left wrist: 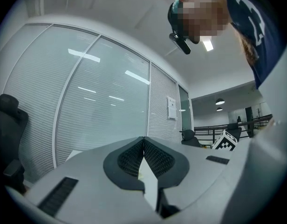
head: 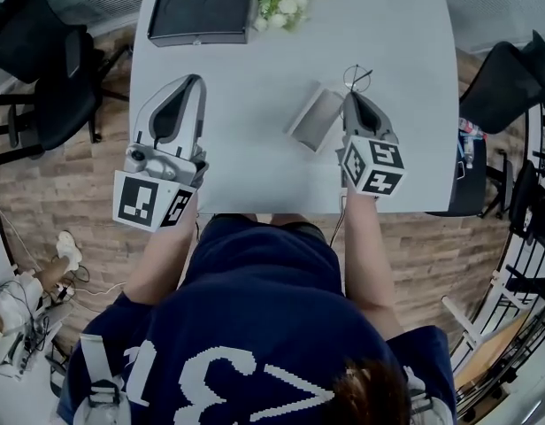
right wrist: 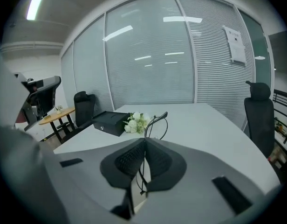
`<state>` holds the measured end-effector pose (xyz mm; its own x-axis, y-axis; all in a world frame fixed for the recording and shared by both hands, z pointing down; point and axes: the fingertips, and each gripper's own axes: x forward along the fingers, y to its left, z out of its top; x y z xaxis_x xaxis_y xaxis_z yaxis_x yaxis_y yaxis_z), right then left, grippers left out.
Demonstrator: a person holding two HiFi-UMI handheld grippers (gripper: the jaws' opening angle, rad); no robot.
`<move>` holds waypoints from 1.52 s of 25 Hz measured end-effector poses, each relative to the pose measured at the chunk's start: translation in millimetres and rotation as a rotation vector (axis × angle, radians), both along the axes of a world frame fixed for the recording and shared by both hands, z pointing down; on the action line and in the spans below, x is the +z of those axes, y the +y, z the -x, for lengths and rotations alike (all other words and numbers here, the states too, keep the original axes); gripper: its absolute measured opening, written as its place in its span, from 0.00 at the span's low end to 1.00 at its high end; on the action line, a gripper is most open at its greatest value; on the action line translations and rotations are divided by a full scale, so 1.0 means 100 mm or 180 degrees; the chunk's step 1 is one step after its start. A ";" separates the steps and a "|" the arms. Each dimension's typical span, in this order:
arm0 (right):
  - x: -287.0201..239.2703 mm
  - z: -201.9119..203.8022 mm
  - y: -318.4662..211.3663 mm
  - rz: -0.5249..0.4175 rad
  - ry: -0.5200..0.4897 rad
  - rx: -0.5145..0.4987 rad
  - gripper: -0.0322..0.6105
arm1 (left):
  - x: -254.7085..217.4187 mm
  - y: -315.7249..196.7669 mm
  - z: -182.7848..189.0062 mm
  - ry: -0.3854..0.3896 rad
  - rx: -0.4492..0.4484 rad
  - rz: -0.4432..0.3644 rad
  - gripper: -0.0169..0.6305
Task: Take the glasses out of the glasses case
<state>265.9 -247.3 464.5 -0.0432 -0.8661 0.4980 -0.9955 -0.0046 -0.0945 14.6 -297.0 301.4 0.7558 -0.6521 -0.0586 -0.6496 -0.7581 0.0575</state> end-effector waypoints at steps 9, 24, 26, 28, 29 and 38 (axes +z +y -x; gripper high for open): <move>-0.26 0.46 -0.34 -0.0185 -0.0055 -0.0516 0.09 | -0.15 0.01 0.28 0.0004 -0.0346 -0.0113 0.05; 0.50 1.92 -0.41 0.0435 -0.0681 -0.1403 0.09 | 0.00 0.17 1.15 -0.0064 -0.1028 0.0026 0.05; 0.69 2.02 -0.31 0.0613 -0.0751 -0.1446 0.09 | 0.06 0.19 1.21 -0.0076 -0.1060 0.0078 0.05; 0.88 2.11 -0.22 0.0787 -0.0798 -0.1470 0.09 | 0.13 0.20 1.26 -0.0087 -0.1086 0.0131 0.05; 0.96 2.13 -0.19 0.0867 -0.0824 -0.1468 0.09 | 0.17 0.20 1.28 -0.0090 -0.1096 0.0156 0.05; 1.45 2.16 0.02 0.1293 -0.0979 -0.1371 0.10 | 0.37 0.22 1.36 -0.0110 -0.1155 0.0300 0.05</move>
